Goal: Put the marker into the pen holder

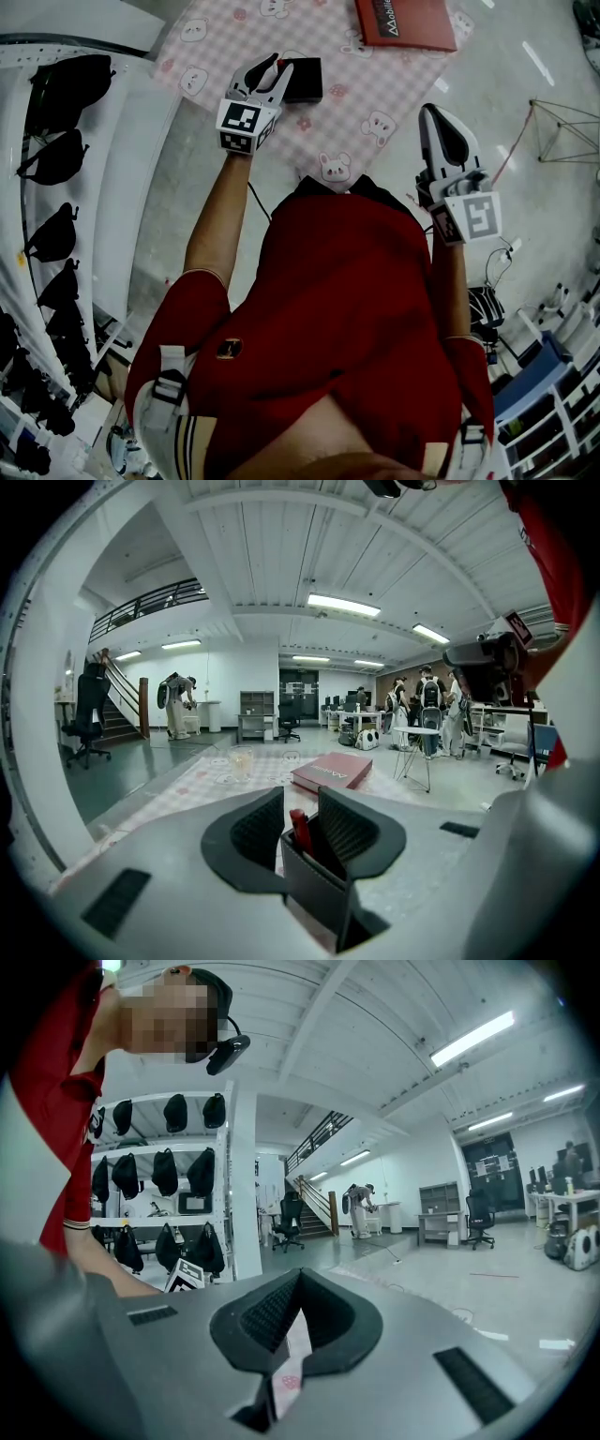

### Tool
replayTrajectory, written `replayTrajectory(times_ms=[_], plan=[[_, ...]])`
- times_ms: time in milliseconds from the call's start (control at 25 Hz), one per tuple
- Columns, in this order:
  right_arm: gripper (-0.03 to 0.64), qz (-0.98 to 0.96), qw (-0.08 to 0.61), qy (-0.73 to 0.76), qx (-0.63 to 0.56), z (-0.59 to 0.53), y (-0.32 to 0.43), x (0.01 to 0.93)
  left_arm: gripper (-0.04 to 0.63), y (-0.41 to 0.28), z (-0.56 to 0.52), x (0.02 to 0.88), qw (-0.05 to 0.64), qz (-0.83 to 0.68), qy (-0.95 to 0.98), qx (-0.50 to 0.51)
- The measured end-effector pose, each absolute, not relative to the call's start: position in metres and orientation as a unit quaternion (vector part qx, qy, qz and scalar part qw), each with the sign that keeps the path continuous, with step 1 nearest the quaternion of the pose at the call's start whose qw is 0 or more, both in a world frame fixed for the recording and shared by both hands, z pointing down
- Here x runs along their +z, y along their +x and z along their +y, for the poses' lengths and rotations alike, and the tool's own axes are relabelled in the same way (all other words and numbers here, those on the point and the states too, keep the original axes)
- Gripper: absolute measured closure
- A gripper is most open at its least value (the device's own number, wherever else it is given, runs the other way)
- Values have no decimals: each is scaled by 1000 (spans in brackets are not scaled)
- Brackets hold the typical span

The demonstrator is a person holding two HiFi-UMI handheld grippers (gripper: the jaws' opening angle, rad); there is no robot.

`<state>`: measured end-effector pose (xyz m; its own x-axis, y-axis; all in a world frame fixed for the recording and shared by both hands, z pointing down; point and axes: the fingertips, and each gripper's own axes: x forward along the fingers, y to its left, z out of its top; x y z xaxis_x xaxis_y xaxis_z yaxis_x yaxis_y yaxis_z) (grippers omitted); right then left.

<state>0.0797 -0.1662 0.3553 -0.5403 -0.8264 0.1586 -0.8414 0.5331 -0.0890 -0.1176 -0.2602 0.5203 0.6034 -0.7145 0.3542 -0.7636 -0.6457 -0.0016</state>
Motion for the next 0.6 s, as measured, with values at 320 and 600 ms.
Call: replayTrajectory(times_ms=[320,600], plan=[[617,-882,30,464,80,-167,77,354,500,-119,-249,468,44,-444,888,111],[617,-892,9,446,79,-166,74,348,500,-111,-229,413,27,-464,883,64]])
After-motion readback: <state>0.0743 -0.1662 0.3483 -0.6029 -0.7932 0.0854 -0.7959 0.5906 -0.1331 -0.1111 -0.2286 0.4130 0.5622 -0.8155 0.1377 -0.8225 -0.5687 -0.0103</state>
